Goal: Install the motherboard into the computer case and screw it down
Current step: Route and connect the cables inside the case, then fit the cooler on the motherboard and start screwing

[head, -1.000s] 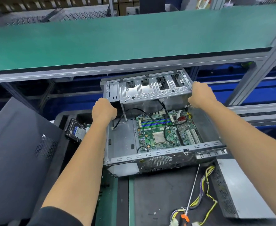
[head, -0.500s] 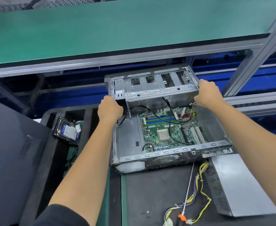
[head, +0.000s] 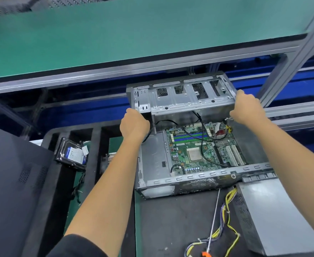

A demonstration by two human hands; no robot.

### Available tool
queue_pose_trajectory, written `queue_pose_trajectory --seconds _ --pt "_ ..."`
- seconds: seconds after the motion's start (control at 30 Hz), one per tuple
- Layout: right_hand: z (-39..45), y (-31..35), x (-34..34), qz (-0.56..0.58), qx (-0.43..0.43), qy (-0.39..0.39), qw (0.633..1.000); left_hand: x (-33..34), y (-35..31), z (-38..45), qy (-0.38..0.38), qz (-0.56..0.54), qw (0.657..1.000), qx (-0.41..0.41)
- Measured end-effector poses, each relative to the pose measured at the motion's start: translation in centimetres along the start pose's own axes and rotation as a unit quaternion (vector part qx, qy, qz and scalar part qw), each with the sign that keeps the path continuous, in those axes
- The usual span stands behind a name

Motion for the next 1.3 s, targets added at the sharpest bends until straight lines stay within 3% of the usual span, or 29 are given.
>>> queue_pose_trajectory --seconds 0.17,0.27,0.33,0.43,0.53,0.67,0.87,1.0,1.17,1.3 --pt "-0.7 0.2 0.0 -0.002 0.018 -0.007 1.000 0.0 0.0 -0.3 0.028 -0.029 0.999 0.002" --pt "-1.7 0.9 -0.7 0.000 0.050 0.008 0.999 0.5 0.4 -0.2 0.096 -0.049 0.994 0.002" --pt "-2.5 3.2 -3.2 -0.012 0.041 -0.060 0.997 0.6 1.0 0.0 0.146 -0.059 0.988 0.003" --pt "-5.2 11.2 -7.3 0.030 -0.083 -0.167 0.982 -0.4 2.2 0.6 0.164 -0.083 0.983 -0.003" --pt "-8.5 18.8 -7.2 0.094 -0.180 -0.114 0.973 -2.3 3.7 1.5 0.122 -0.086 0.989 0.006" --pt "-12.3 25.2 -5.0 0.117 -0.236 -0.027 0.964 -4.2 7.1 2.2 0.093 -0.029 0.995 0.025" --pt "-16.1 32.6 -4.7 0.119 -0.343 -0.038 0.931 -2.3 12.7 1.0 0.179 0.072 0.980 0.050" --pt "-18.2 37.1 -2.0 0.050 -0.412 0.002 0.910 0.7 15.1 0.3 0.232 0.182 0.949 0.110" --pt "-19.0 39.8 3.0 -0.043 -0.436 0.094 0.894 4.3 18.2 0.6 0.268 0.278 0.912 0.142" --pt "-19.7 41.4 5.1 -0.069 -0.438 0.138 0.886 6.6 20.0 0.7 0.318 0.382 0.853 0.158"
Point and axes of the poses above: each hand's wrist, its own z-axis towards the middle knuckle, its own x-axis out of the palm, y = z × x, the point moved 10 cm from there along z, towards the middle knuckle, and after that the axes turned 7 degrees about -z, right-handed, at the moved point
